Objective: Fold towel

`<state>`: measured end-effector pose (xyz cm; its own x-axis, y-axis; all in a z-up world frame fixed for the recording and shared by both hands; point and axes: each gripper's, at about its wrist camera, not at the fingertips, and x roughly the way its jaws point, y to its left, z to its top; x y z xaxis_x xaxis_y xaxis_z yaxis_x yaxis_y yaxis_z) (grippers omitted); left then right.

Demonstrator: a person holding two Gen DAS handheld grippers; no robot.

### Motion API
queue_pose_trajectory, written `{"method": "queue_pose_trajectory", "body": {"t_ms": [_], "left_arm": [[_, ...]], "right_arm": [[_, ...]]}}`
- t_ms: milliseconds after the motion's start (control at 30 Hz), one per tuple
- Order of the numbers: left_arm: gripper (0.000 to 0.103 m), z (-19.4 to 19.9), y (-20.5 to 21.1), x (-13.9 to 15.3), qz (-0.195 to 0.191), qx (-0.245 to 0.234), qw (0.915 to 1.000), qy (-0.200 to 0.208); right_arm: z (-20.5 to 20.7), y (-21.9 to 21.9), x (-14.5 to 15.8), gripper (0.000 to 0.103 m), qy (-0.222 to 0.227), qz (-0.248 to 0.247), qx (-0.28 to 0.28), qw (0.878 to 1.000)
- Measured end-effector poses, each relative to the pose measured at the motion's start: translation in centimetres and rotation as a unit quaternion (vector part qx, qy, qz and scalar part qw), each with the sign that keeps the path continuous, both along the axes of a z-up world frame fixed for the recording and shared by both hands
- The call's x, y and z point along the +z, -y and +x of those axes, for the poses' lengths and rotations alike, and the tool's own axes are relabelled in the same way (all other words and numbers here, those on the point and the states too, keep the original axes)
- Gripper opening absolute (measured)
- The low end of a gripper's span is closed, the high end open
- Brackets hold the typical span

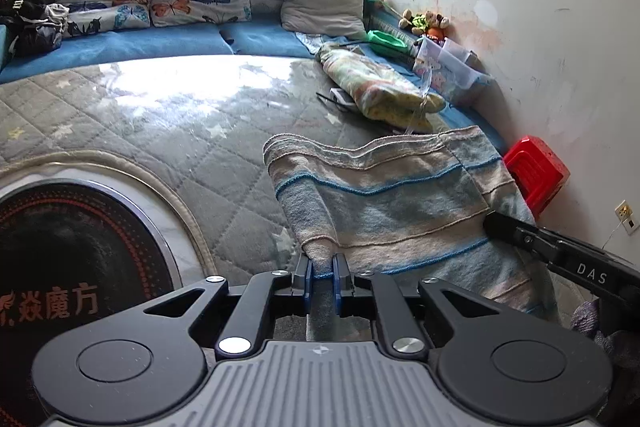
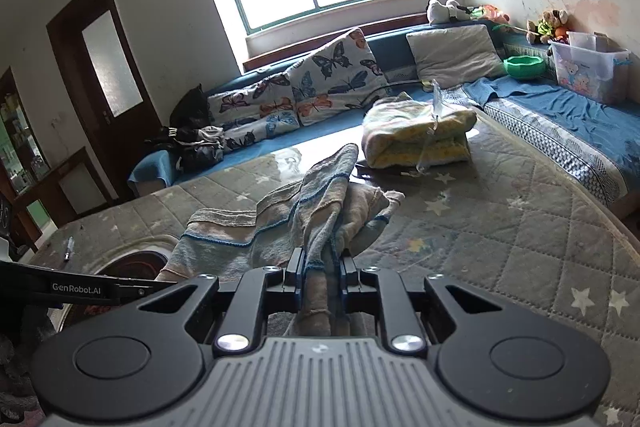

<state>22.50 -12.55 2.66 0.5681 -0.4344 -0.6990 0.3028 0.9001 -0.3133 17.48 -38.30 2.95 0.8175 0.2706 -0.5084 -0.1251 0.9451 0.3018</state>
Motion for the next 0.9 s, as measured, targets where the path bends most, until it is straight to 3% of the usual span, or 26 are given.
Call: {"method": "queue_pose_trajectory", "body": {"t_ms": [267, 400, 567, 667, 733, 900], "left_arm": [[0.013, 0.4, 0.2, -1.6, 0.007, 0.0, 0.9998, -0.017], [0.017, 0.4, -0.1, -2.0, 0.005, 0.005, 0.9997, -0.021], [0.02, -0.1, -0.4, -1.9, 0.009, 0.006, 0.9998, -0.014], [0.032, -0.5, -0.4, -1.8, 0.019, 0.008, 0.9997, -0.008], [0.034, -0.9, -0.5, -1.7, 0.025, 0.009, 0.9996, -0.003], [0.042, -2.8, -0.9, -1.4, 0.031, -0.004, 0.9994, 0.012]], "right_arm": [[1.0, 0.2, -2.1, 0.017, -0.031, -0.009, -0.01, 0.999], [1.1, 0.4, -2.6, 0.025, -0.04, -0.016, -0.016, 0.999], [0.7, 0.6, -2.6, 0.027, -0.038, -0.023, -0.02, 0.999], [0.1, 0.5, -2.2, 0.031, -0.032, -0.028, -0.02, 0.999], [-0.4, 0.2, -1.8, 0.037, -0.026, -0.037, -0.017, 0.999], [-2.5, -0.9, -0.8, 0.037, -0.003, -0.063, 0.0, 0.998]]}}
